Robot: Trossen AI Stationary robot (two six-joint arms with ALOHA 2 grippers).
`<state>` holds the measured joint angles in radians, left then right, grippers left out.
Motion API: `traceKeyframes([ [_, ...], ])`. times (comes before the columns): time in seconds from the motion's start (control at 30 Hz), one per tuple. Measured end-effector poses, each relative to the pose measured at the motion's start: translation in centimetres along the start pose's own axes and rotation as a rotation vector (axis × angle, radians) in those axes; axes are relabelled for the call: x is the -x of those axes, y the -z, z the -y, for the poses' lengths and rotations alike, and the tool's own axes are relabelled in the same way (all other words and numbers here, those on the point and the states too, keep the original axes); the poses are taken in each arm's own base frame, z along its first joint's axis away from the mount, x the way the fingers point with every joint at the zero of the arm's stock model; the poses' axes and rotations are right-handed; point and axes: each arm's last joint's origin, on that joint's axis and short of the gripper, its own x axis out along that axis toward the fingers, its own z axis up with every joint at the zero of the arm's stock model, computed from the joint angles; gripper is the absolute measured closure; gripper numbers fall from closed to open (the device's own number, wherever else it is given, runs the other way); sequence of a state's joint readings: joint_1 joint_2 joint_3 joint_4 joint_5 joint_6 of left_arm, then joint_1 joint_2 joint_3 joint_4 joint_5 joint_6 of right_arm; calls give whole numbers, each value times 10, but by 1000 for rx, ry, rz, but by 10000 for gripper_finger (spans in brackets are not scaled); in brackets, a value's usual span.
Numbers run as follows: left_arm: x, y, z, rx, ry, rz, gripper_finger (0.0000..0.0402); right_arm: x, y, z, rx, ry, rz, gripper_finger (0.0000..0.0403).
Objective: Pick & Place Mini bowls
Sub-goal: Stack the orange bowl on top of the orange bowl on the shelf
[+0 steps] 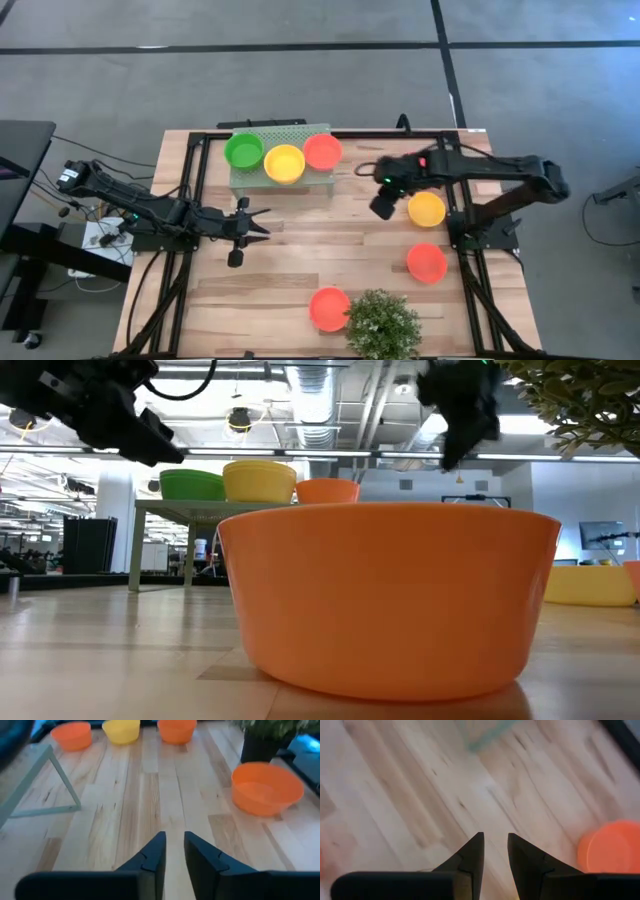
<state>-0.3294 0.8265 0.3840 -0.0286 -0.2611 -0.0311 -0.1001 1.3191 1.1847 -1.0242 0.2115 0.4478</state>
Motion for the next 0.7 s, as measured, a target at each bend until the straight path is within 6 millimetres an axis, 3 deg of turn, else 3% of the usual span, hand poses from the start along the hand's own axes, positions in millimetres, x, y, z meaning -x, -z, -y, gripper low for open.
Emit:
traceKeyframes([
  [0.17, 0, -4, 0, 10, 1, 41, 319, -30, 42, 16, -82, 28, -36, 321],
  [0.3, 0, -4, 0, 12, 1, 45, 320, -48, 61, 25, -68, 99, -112, 321],
  [0.7, 0, -5, 0, 8, 1, 54, 319, -86, 50, 59, -192, 332, -174, 321],
])
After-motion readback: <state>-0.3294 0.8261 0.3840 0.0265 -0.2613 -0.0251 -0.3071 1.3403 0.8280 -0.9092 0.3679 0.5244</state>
